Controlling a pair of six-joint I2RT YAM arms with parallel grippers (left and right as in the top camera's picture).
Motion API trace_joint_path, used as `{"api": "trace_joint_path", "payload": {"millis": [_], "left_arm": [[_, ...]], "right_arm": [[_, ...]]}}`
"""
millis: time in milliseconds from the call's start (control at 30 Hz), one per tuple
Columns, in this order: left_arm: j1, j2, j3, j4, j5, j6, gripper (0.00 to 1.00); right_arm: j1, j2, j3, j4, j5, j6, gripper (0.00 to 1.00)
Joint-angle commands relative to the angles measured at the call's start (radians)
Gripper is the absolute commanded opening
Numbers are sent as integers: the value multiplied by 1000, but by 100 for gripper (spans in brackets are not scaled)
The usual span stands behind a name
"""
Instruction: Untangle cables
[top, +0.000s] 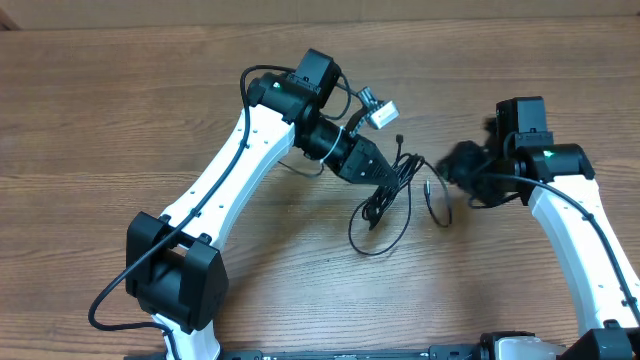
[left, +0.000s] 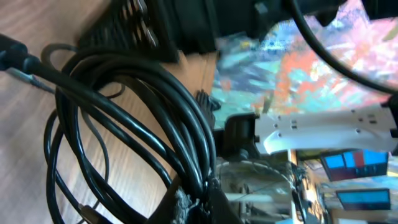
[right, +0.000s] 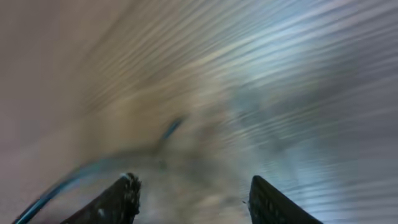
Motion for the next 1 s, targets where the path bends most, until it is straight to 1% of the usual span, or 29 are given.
{"api": "trace_joint_path", "payload": {"millis": [0, 100, 167, 200, 300, 400, 567, 767, 867, 967], "left_arm": [[13, -12, 12, 75, 10, -130, 4], [20, -12, 12, 163, 10, -256, 4], [27, -12, 12, 216, 11, -343, 4], [30, -12, 12, 250, 13, -404, 4], [31, -12, 12, 279, 29, -458, 4], [31, -12, 12, 274, 28, -487, 4], [31, -12, 12, 267, 29, -488, 4], [53, -12, 12, 267, 29, -487, 4], [85, -12, 12, 267, 28, -487, 4], [111, -12, 12, 267, 28, -486, 4]], "right_arm": [[-1, 2, 0, 10, -464, -82, 55], [-1, 2, 0, 13, -534, -77, 55], [-1, 2, 0, 14, -540, -72, 55], [-1, 2, 0, 16, -542, -66, 55], [-1, 2, 0, 35, -548, -48, 55], [-1, 2, 0, 77, -568, -48, 54], [-1, 2, 0, 134, -591, -48, 54], [-1, 2, 0, 134, -588, -48, 53], [-1, 2, 0, 129, -588, -48, 49], [-1, 2, 0, 129, -588, -48, 48]]}}
